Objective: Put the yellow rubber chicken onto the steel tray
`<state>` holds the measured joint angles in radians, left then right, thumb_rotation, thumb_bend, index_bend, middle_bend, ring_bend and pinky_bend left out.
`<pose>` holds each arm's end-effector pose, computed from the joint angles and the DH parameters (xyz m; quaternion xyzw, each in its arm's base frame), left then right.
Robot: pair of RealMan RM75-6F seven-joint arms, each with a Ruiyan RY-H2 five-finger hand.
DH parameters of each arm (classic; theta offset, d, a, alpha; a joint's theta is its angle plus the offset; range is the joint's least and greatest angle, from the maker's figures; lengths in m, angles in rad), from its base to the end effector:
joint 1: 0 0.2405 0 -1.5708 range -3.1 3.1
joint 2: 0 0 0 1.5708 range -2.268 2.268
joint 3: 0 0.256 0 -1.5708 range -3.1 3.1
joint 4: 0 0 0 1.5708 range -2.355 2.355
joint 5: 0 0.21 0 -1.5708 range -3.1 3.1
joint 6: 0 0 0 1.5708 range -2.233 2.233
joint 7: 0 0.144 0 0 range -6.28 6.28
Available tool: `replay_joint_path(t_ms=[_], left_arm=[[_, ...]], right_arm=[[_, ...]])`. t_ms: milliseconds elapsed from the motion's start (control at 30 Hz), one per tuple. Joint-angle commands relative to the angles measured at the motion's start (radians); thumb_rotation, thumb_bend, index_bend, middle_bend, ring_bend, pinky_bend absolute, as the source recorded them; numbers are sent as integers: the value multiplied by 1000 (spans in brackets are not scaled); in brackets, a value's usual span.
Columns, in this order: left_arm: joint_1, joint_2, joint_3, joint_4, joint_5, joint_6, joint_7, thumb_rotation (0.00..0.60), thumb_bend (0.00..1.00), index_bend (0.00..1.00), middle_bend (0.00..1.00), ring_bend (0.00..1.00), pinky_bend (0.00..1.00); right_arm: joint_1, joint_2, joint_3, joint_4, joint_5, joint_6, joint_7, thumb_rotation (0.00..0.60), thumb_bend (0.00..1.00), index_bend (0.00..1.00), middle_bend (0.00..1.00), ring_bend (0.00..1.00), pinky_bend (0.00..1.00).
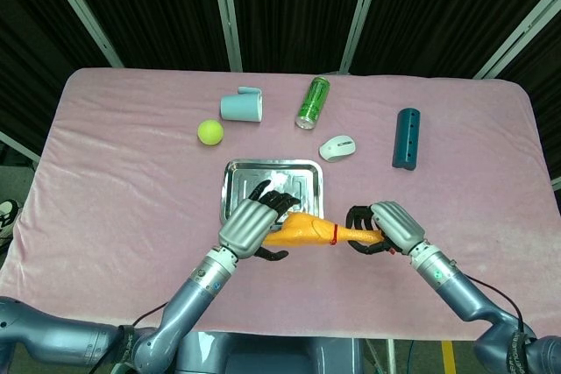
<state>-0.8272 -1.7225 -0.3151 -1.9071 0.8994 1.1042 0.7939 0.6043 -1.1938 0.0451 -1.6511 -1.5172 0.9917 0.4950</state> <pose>-0.0009 0.2732 -0.0336 -0.7482 -0.3836 -0.4388 0.3170 -0.1930 -0.2952 0.0658 0.6725 -0.5340 0.4469 0.2509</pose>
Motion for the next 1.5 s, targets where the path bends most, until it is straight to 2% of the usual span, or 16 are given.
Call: replay_joint_path(t_ms=[33, 267, 633, 700, 867, 1033, 1267, 1333, 1433, 1500], left_arm=[[-25, -22, -16, 19, -30, 2, 4, 600, 220, 204, 225, 207, 77], [-68, -57, -22, 48, -72, 15, 27, 600, 379, 229, 259, 231, 149], [-119, -115, -13, 111, -80, 37, 35, 600, 431, 272, 313, 281, 174], [-123, -121, -10, 115, -81, 40, 33, 600, 457, 297, 345, 315, 191], [-130, -145, -9, 131, -53, 57, 6, 600, 612, 450, 525, 479, 292], [-131, -167, 4, 156, -9, 76, -20, 600, 682, 550, 631, 580, 338], [-126, -168, 9, 171, 10, 83, -47, 600, 704, 603, 698, 636, 358], [-123, -166, 9, 170, 17, 85, -58, 600, 687, 591, 697, 636, 366], [-119, -159, 11, 163, 23, 82, -72, 600, 569, 486, 606, 558, 366], [-117, -152, 15, 157, 20, 77, -77, 600, 402, 344, 480, 455, 363]], right_arm=[[-1, 3, 0, -3, 0, 2, -5, 600, 759, 833, 672, 683, 821], [-4, 12, 0, -13, -1, 3, 1, 600, 760, 837, 676, 688, 822], [-5, 23, -2, -27, -15, 6, 21, 600, 766, 840, 678, 688, 830], [-5, 24, -3, -28, -21, 9, 24, 600, 768, 840, 678, 688, 830], [-7, 28, -4, -33, -32, 17, 33, 600, 775, 844, 680, 689, 830], [-11, 33, -5, -35, -39, 27, 43, 600, 778, 847, 681, 691, 831], [-16, 38, -6, -33, -47, 39, 52, 600, 780, 848, 681, 691, 831], [-16, 38, -6, -32, -48, 40, 55, 600, 780, 848, 681, 691, 831], [-15, 38, -4, -31, -47, 42, 56, 600, 780, 848, 681, 691, 831], [-15, 38, -3, -29, -45, 42, 57, 600, 780, 848, 681, 691, 831]])
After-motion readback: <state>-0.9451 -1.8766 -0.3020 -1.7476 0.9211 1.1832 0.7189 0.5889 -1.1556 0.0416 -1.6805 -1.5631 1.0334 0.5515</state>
